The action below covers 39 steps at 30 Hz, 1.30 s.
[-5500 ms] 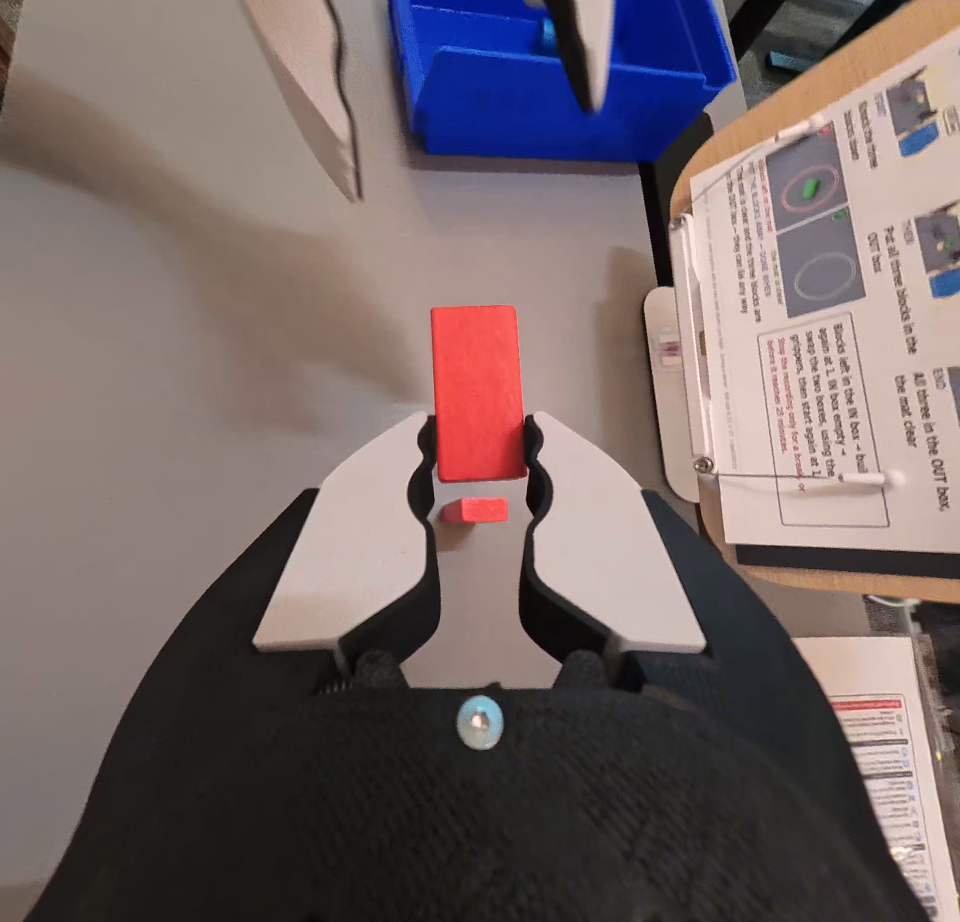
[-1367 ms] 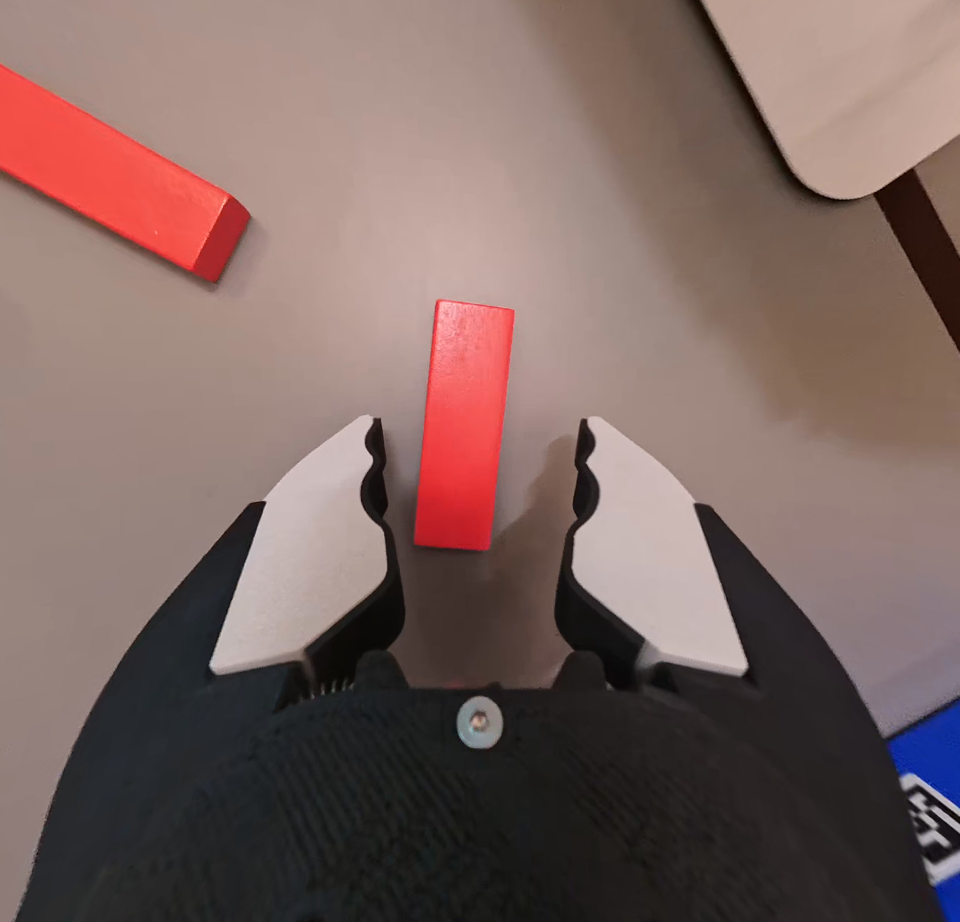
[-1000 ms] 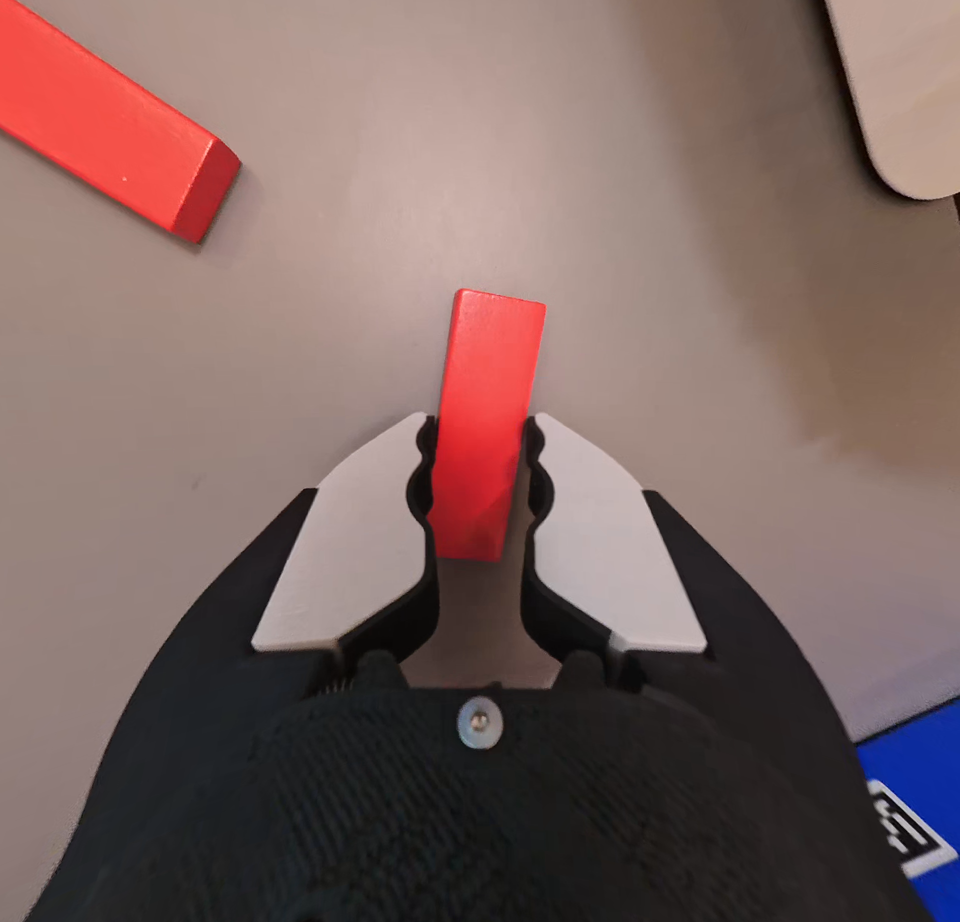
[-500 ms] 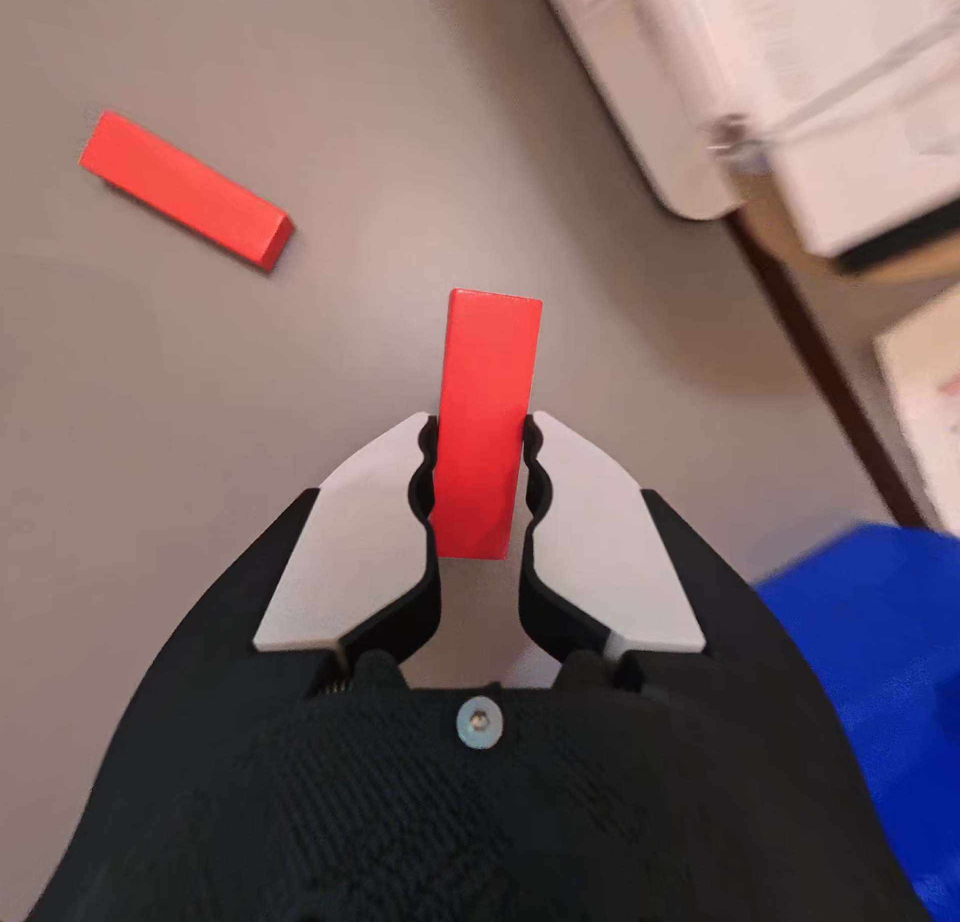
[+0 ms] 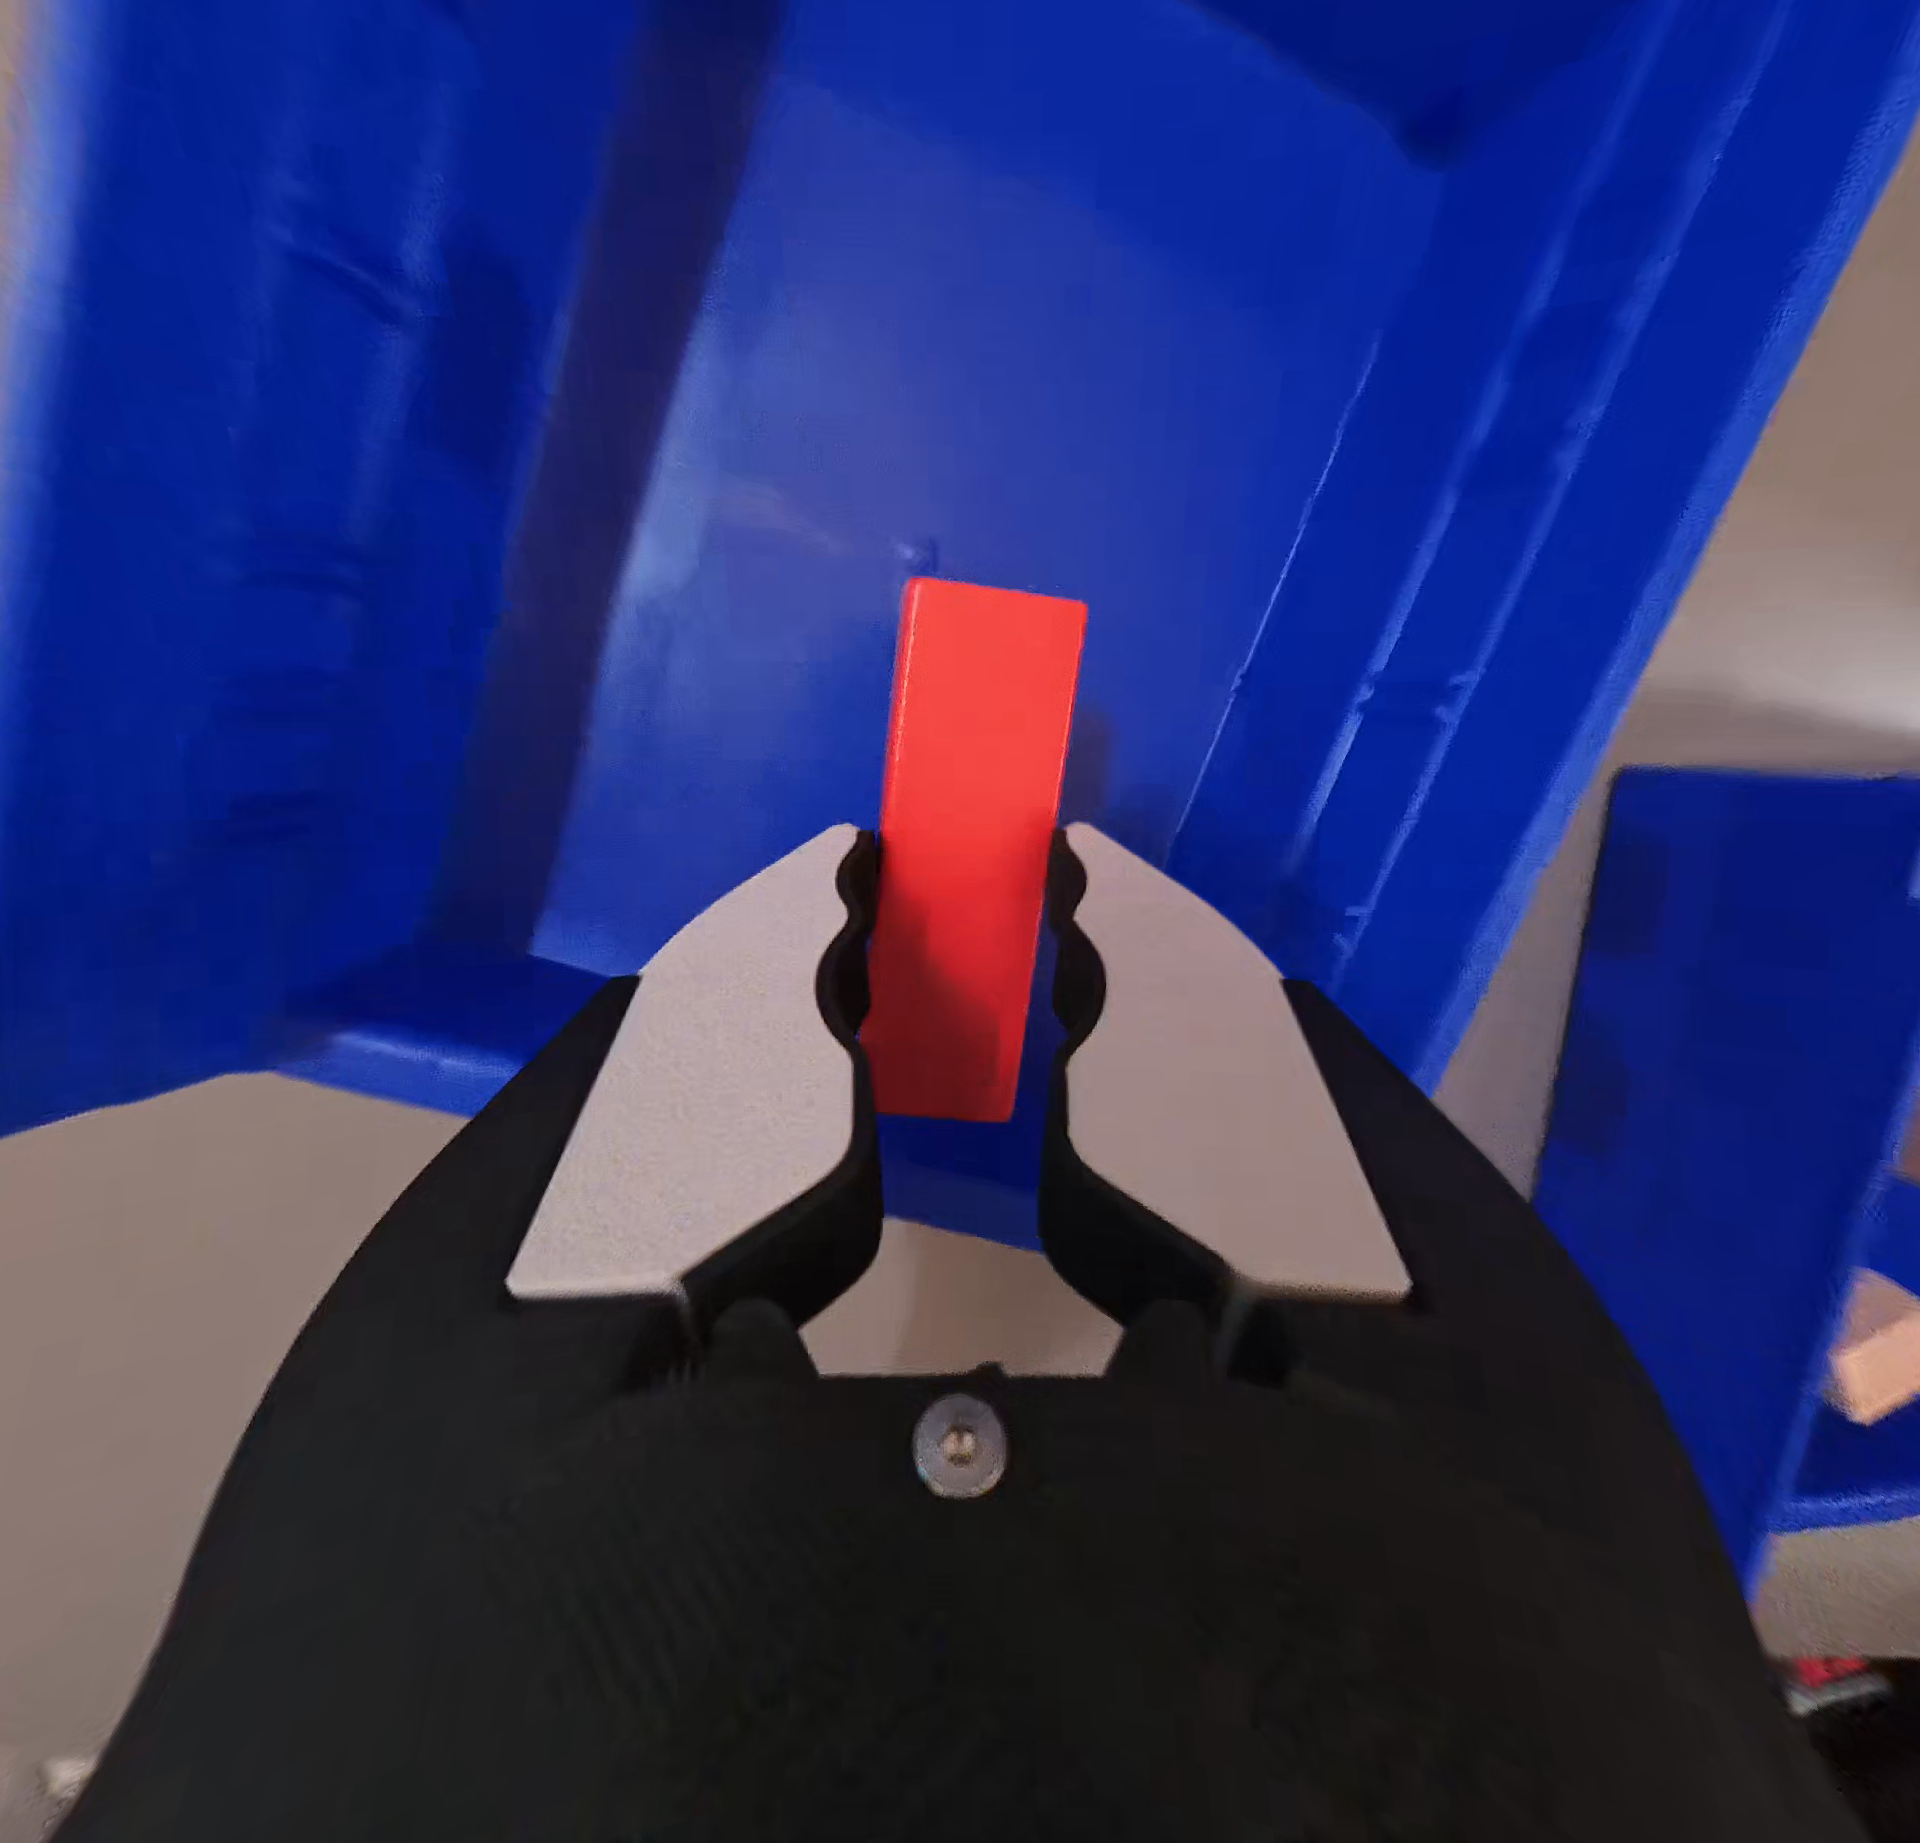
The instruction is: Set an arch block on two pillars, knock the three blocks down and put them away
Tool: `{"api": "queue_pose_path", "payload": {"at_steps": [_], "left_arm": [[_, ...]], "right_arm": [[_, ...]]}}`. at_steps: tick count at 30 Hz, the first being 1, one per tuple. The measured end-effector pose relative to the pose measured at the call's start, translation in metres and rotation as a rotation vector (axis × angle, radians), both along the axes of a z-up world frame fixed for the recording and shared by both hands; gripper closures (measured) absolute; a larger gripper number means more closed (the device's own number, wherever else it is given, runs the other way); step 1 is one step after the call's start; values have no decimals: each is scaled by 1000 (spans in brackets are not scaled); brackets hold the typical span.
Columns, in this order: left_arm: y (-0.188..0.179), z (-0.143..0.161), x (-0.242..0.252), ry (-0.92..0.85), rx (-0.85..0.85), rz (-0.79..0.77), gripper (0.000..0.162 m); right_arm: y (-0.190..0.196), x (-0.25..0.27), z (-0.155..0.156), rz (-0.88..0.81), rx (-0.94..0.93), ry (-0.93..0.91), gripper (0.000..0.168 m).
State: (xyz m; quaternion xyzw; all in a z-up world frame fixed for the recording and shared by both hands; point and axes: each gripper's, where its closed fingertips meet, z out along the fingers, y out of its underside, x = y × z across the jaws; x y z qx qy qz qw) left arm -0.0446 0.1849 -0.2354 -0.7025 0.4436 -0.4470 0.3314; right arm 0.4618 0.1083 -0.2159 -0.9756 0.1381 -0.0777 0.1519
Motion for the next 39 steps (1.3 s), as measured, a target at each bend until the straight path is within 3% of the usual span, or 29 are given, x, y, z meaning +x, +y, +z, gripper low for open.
{"api": "queue_pose_path", "payload": {"at_steps": [4, 11, 14, 17, 21, 24, 26, 30, 34, 39], "left_arm": [[-2, 1, 2, 8, 6, -19, 145], [-4, 3, 5, 11, 12, -30, 145], [-6, 1, 7, 21, 10, -33, 145], [-6, 1, 7, 22, 10, -33, 145], [-6, 4, 9, 25, 13, -37, 145], [-7, 6, 13, 21, 20, -42, 145], [-8, 8, 15, 8, 19, -46, 145], [-11, 11, 18, -3, 16, -55, 144], [-16, 12, 16, 2, 24, -69, 144], [-17, 16, 10, -8, 34, -63, 143]], "right_arm": [[-13, 8, -38, -24, -56, 27, 135], [-10, 5, -70, -9, -91, 64, 135], [-5, 2, -63, 8, -64, 58, 126], [2, -1, -22, 60, -19, -65, 111], [45, -58, 72, 383, 137, -315, 107], [86, -163, 96, 858, 234, -325, 100], [102, -237, 84, 1143, 244, -217, 95], [130, -336, 48, 1502, 199, -151, 85], [152, -401, 11, 1656, 140, -36, 93], [172, -438, -24, 1709, 124, 56, 104]]}}
